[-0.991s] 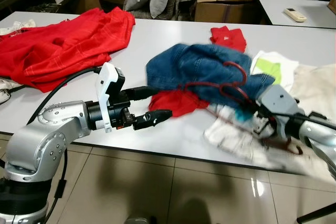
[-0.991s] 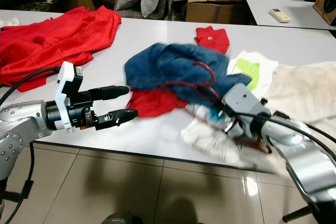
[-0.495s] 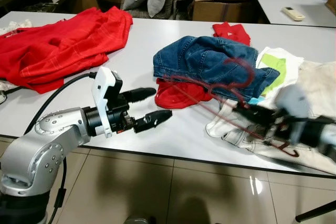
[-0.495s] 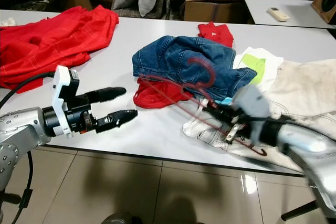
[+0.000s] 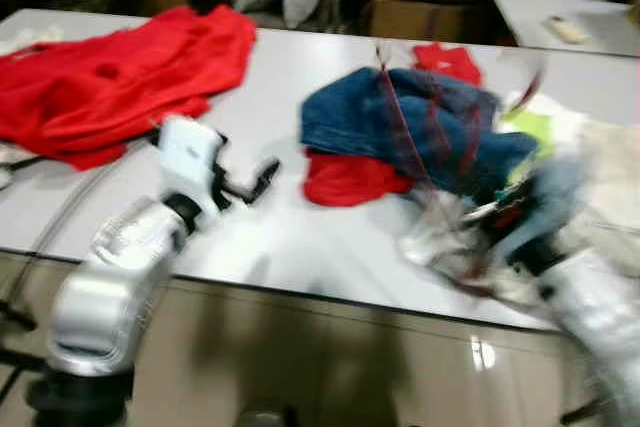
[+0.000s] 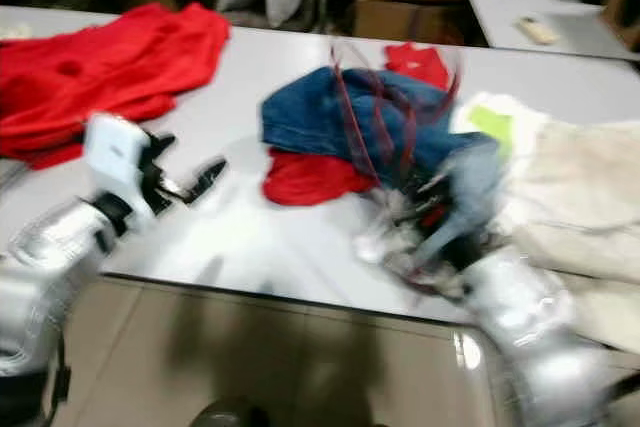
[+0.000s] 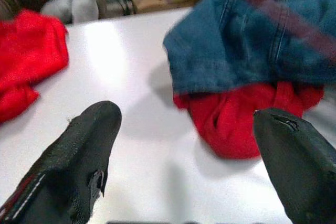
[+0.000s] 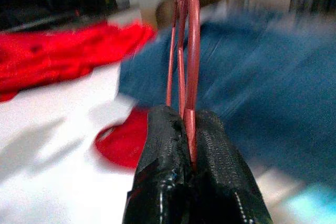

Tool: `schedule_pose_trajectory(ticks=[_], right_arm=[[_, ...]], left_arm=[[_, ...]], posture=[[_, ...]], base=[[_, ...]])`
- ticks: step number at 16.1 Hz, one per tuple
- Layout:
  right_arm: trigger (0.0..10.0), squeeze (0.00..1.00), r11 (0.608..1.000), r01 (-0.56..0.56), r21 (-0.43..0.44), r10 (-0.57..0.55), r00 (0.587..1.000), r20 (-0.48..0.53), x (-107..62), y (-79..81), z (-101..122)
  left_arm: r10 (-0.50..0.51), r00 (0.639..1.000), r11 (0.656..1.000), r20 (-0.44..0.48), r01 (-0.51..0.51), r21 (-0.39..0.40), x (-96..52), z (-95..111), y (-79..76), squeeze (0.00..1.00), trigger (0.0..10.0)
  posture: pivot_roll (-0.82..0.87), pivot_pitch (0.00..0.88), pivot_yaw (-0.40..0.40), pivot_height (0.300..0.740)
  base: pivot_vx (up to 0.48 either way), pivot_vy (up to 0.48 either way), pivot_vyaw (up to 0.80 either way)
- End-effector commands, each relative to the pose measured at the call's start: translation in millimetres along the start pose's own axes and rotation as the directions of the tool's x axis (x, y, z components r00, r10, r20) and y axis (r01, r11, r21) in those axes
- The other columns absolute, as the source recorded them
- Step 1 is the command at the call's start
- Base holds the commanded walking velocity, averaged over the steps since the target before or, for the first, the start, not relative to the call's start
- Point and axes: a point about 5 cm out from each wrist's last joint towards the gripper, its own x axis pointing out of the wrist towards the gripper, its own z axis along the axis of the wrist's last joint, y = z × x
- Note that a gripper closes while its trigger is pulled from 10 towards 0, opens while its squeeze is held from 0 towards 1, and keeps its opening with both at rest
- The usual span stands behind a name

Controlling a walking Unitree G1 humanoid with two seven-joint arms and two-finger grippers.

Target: Hang hanger

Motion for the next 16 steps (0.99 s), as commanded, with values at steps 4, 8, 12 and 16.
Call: schedule_pose_trajectory(ticks=[4,8,12,16], right_arm=[[10.0,0.00,0.986,0.151,-0.065,-0.153,0.988,-0.025,-3.1,0.6,-8],[10.0,0.00,0.965,0.246,-0.085,-0.249,0.968,-0.024,-5.3,-8.5,-12],[10.0,0.00,0.951,0.295,-0.095,-0.299,0.953,-0.037,-8.9,-16.3,-18],[10.0,0.00,0.934,0.350,-0.071,-0.353,0.934,-0.046,-11.8,-20.9,-24]], left_arm=[[0.071,0.997,0.997,-0.019,-0.071,0.035,-0.4,-19,-3.8,0.00,10.0],[0.082,0.997,0.996,0.008,-0.082,0.021,-0.8,-18,-10.1,0.00,10.0],[0.047,0.999,0.998,0.020,-0.048,0.029,7.2,-18,-15.5,0.00,10.0],[0.052,0.998,0.998,0.028,-0.053,0.036,15.1,-18,-9.4,0.00,10.0]], posture=[[0.09,0.077,0.026,0.740],[0.12,0.080,0.026,0.740],[0.10,0.063,0.055,0.740],[0.08,0.059,0.050,0.740]], base=[[0.000,0.480,0.00],[0.000,0.480,0.00],[0.000,0.480,0.00],[0.000,0.480,0.00]])
